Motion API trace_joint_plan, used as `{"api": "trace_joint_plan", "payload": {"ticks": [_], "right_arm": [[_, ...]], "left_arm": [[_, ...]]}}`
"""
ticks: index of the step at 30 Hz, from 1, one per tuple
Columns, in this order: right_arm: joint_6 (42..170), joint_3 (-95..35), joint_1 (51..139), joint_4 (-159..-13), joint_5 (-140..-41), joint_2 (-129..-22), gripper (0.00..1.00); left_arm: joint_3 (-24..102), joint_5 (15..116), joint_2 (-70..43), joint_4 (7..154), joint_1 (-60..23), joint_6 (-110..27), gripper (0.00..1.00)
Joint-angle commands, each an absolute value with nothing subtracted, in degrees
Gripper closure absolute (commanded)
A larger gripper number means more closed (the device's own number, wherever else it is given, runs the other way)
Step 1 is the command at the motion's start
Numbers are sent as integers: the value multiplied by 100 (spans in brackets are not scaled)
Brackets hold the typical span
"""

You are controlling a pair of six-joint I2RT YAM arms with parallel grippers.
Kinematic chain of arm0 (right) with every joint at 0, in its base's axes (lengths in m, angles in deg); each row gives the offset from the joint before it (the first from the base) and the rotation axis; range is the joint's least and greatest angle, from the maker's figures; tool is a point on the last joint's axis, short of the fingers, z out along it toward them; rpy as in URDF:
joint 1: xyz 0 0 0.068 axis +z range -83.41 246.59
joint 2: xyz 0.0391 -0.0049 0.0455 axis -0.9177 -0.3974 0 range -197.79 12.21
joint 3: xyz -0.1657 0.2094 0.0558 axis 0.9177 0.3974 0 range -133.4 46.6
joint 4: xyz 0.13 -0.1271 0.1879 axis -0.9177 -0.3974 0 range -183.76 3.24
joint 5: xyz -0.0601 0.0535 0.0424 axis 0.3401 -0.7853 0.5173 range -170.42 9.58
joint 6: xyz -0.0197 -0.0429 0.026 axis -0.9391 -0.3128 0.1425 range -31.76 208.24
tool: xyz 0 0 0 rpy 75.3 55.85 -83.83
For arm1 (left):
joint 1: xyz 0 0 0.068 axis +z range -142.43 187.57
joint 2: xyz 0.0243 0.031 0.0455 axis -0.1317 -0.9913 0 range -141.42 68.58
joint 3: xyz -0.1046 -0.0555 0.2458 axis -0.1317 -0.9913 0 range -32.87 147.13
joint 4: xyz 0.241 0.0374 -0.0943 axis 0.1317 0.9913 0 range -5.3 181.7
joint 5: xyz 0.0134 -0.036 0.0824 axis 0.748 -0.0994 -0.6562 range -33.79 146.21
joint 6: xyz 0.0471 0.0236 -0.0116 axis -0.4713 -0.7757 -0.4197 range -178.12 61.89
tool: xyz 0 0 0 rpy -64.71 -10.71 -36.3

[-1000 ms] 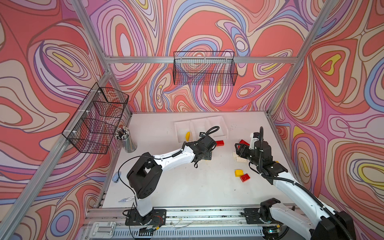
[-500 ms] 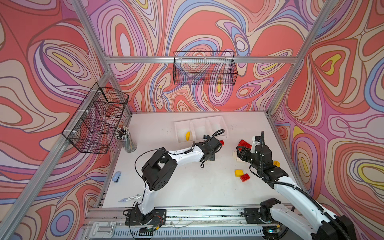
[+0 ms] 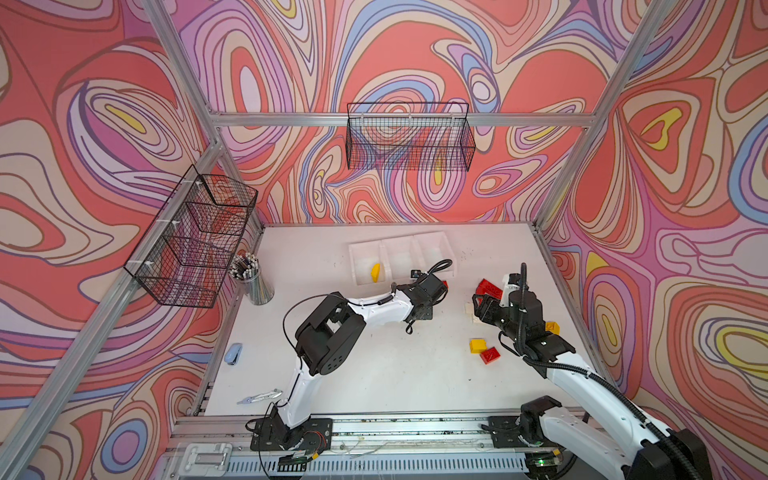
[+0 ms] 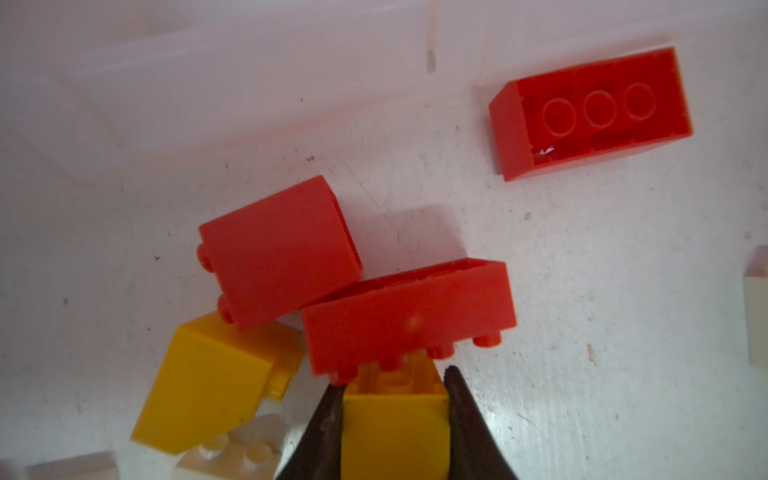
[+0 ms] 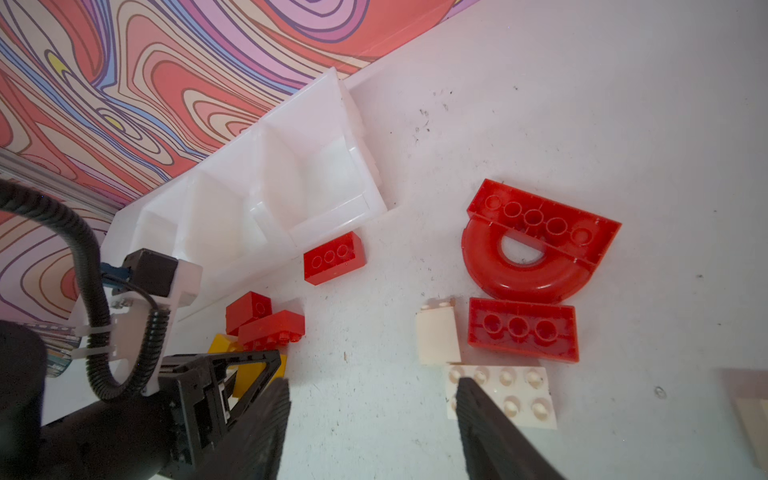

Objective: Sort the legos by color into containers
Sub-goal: 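Grasp the yellow square brick with the left gripper while the right arm withdraws, then carry the yellow square brick with the left gripper into the yellow compartment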

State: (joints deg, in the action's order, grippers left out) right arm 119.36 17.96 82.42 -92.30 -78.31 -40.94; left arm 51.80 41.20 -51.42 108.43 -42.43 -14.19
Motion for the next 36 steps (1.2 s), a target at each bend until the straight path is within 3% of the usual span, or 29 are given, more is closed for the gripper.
{"api": "trace_joint_plan", "payload": {"ticks": [1,14,23,36], "right_arm": [[11908,1822,8232,-9199,-7831,-4123,33],[11873,1854,8232,-9173,-8141,-4193,33],[11902,1977,8233,-8867,-8500,-4224,33],[11970,2013,8236,-8491,-8762,-4493,33]], "left_arm": [[5225,4100,-5099,10835,-4259,-1364,84],[5014,3783,-3733,10938,-4203,-1734,85],[5241,4082,-3234,11188,-3178,-2214,84],[6250,4371,-4358,11356,-1985,-2605,84]]}}
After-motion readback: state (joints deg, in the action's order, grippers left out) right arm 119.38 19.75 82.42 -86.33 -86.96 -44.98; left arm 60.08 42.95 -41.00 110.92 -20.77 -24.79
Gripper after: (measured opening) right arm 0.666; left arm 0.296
